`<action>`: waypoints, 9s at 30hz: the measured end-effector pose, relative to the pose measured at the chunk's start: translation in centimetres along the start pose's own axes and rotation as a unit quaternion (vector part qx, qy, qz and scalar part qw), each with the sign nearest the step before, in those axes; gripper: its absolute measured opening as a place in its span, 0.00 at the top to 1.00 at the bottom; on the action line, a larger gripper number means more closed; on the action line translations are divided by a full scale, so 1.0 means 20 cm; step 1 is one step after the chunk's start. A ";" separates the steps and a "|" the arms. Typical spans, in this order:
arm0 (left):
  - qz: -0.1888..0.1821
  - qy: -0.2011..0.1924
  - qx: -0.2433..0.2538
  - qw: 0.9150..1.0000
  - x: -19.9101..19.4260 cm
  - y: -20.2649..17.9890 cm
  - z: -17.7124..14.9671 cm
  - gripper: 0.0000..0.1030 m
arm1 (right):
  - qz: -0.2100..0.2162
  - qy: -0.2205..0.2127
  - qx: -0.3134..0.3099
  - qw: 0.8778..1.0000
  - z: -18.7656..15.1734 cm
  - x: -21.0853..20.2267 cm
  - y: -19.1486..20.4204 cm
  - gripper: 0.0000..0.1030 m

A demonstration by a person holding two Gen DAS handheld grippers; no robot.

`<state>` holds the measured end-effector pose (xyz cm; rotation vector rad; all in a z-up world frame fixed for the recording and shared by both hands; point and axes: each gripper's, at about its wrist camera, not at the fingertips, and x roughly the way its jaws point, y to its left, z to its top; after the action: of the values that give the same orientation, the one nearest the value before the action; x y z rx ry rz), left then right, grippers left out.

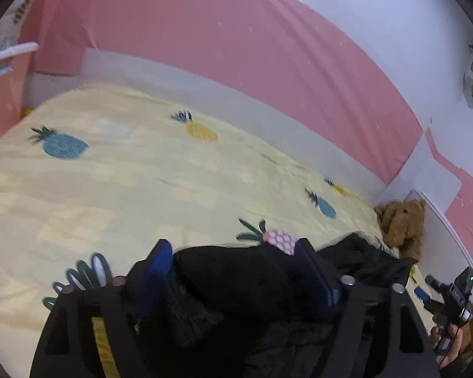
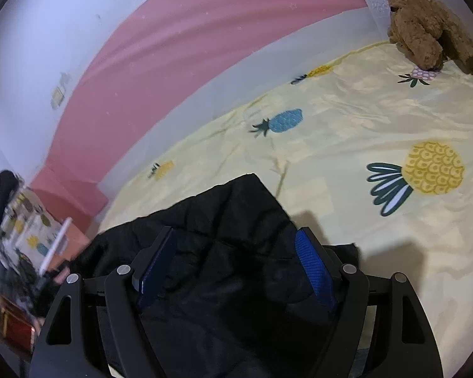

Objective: Fold large clothes

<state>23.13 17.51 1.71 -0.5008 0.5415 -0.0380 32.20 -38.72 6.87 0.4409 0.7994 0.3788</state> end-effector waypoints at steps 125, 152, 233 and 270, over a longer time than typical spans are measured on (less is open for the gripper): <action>0.020 0.158 0.218 0.963 0.85 -0.80 -0.20 0.43 | -0.196 0.022 -0.126 0.972 -0.02 0.43 0.17 0.40; 0.078 0.083 0.142 0.983 0.49 -0.20 -0.05 0.44 | -0.167 0.008 -0.162 0.973 -0.14 0.33 0.37 0.39; 0.073 0.118 0.065 0.988 0.28 0.20 -0.31 0.46 | -0.134 0.056 -0.046 0.988 -0.45 0.14 -0.22 0.26; -0.025 0.158 0.027 0.987 0.52 0.25 -0.33 0.67 | -0.002 0.101 0.005 0.995 -0.37 0.30 -0.29 0.73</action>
<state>28.21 17.20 -10.54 -0.4575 0.8368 -0.1816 31.34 -39.02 -4.19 0.4146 1.0000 0.4196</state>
